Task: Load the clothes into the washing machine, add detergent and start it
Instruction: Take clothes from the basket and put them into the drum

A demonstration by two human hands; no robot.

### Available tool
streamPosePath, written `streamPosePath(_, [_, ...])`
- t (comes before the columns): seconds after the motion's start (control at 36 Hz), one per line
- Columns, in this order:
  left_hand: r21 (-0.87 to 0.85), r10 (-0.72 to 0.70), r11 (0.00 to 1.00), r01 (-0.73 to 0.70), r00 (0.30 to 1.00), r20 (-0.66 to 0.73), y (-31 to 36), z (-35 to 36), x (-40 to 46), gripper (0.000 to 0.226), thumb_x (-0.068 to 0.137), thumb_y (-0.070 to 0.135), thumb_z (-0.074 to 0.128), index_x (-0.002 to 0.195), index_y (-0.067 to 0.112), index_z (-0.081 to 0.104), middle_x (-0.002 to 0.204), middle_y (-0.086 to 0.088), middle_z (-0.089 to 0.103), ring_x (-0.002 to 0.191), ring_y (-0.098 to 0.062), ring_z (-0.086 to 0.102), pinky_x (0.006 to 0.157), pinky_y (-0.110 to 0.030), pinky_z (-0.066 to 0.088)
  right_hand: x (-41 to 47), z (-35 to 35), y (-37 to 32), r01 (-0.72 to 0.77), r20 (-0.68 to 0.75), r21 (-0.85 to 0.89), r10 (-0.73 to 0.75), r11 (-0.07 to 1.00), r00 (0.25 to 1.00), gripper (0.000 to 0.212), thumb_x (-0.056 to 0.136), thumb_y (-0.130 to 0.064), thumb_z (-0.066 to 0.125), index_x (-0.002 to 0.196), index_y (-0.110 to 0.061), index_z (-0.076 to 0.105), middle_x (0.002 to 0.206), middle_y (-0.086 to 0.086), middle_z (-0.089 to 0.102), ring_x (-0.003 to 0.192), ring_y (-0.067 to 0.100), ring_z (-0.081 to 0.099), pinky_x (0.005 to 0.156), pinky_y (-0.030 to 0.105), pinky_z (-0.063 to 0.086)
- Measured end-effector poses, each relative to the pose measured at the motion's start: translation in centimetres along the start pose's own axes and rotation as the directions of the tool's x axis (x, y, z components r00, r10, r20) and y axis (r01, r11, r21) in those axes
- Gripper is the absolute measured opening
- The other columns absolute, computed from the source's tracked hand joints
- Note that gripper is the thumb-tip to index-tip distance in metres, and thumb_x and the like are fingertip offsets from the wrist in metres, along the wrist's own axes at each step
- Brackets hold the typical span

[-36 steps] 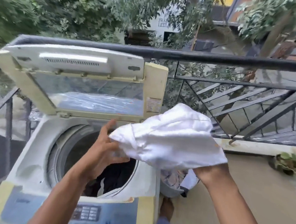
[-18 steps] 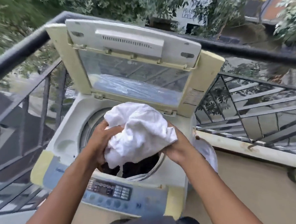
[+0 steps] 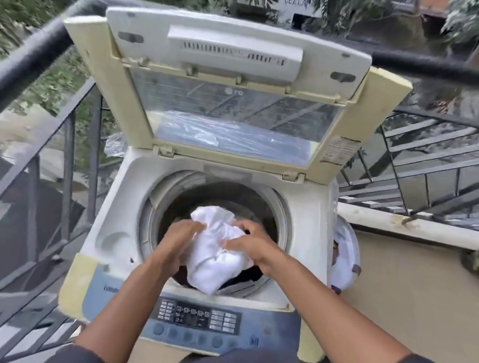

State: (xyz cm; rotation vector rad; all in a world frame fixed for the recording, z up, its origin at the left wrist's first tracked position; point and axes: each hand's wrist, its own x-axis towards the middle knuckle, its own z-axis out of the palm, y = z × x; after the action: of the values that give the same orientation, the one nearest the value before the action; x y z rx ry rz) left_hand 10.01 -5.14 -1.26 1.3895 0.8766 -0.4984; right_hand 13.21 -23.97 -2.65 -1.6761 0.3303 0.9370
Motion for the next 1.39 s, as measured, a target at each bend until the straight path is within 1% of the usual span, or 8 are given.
streamPosePath(0.14, [-0.039, 0.03, 0.999, -0.034, 0.995, -0.099, 0.7, -0.8, 1.4, 0.015, 0.089, 0.003, 0.064, 0.091, 0.008, 0.078, 0.082, -0.008, 0.069, 0.071, -0.021, 0.065, 0.071, -0.036, 0.061, 1.7, -0.2, -0.9, 0.075, -0.265, -0.125, -0.106, 0.989, 0.958, 0.034, 0.08, -0.019, 0.08, 0.111, -0.026, 0.069, 0.107, -0.009, 0.07, 0.101, 0.018, 0.069, 0.086, 0.036, 0.06])
streamPosePath(0.33, [-0.051, 0.105, 0.992, -0.115, 0.979, -0.174, 1.3, -0.8, 2.4, 0.023, 0.099, 0.015, 0.064, 0.121, 0.019, 0.071, 0.119, -0.005, 0.07, 0.111, -0.023, 0.064, 0.099, -0.046, 0.057, 1.5, -1.3, -2.3, 0.126, -0.426, -0.216, -0.21, 0.968, 0.88, 0.04, 0.089, -0.008, 0.06, 0.123, -0.029, 0.067, 0.115, -0.011, 0.063, 0.109, 0.013, 0.062, 0.096, 0.029, 0.051])
streamPosePath(0.67, [0.053, 0.248, 0.968, -0.245, 0.967, -0.066, 1.3, 2.2, -1.1, 0.015, 0.103, 0.019, 0.063, 0.113, 0.022, 0.075, 0.109, -0.003, 0.079, 0.108, -0.022, 0.074, 0.096, -0.042, 0.059, -2.9, -4.7, 0.2, 0.321, -0.454, -0.225, -0.39, 0.92, 0.801, 0.018, 0.095, -0.018, 0.066, 0.1, -0.034, 0.072, 0.096, -0.017, 0.073, 0.087, -0.004, 0.068, 0.081, 0.018, 0.053])
streamPosePath(0.81, [0.117, 0.322, 0.939, -0.324, 0.946, 0.034, 2.4, 6.3, -3.1, 0.013, 0.101, 0.02, 0.067, 0.11, 0.024, 0.076, 0.104, 0.001, 0.081, 0.104, -0.02, 0.075, 0.093, -0.04, 0.06, -5.9, -7.9, 1.4, 0.418, -0.524, -0.171, -0.442, 0.892, 0.728, 0.018, 0.093, -0.019, 0.068, 0.094, -0.037, 0.071, 0.093, -0.014, 0.076, 0.084, 0.012, 0.075, 0.083, 0.039, 0.062])
streamPosePath(0.94, [0.167, 0.383, 0.892, -0.419, 0.899, 0.211, 4.2, 12.4, -5.3, 0.016, 0.1, 0.014, 0.065, 0.11, 0.021, 0.075, 0.104, -0.003, 0.08, 0.092, -0.015, 0.072, 0.089, -0.038, 0.056, -9.2, -13.6, 2.8, 0.463, -0.639, -0.074, -0.398, 0.883, 0.659, 0.018, 0.095, -0.011, 0.067, 0.099, -0.027, 0.072, 0.092, -0.004, 0.077, 0.08, 0.015, 0.075, 0.077, 0.038, 0.061])
streamPosePath(1.14, [0.196, 0.316, 0.897, -0.397, 0.884, 0.345, 5.4, 23.6, -6.1, 0.024, 0.102, 0.005, 0.056, 0.117, 0.011, 0.072, 0.103, -0.008, 0.079, 0.092, -0.019, 0.066, 0.088, -0.038, 0.053, -8.4, -23.9, 8.6, 0.308, -0.744, -0.016, -0.217, 0.951, 0.632, 0.028, 0.085, -0.016, 0.067, 0.089, -0.043, 0.074, 0.086, -0.007, 0.078, 0.082, 0.021, 0.076, 0.084, 0.054, 0.062])
streamPosePath(1.31, [0.274, 0.212, 0.904, -0.329, 0.9, 0.381, 4.8, 33.7, -3.4, 0.018, 0.1, 0.014, 0.064, 0.114, 0.016, 0.074, 0.11, -0.01, 0.079, 0.094, -0.02, 0.07, 0.093, -0.046, 0.06, -4.9, -31.5, 13.6, 0.101, -0.701, -0.037, -0.098, 0.994, 0.707, 0.025, 0.086, -0.019, 0.061, 0.088, -0.042, 0.069, 0.084, -0.008, 0.077, 0.082, 0.014, 0.074, 0.078, 0.036, 0.058])
streamPosePath(1.39, [0.37, 0.131, 0.889, -0.268, 0.925, 0.356, 3.1, 38.3, -0.3, 0.018, 0.101, 0.013, 0.061, 0.11, 0.019, 0.076, 0.109, -0.009, 0.079, 0.091, -0.017, 0.068, 0.082, -0.036, 0.06, -2.0, -34.3, 16.5, -0.004, -0.676, -0.061, -0.038, 0.998, 0.736, 0.025, 0.091, -0.012, 0.059, 0.1, -0.032, 0.071, 0.092, -0.006, 0.075, 0.087, 0.02, 0.071, 0.081, 0.034, 0.054])
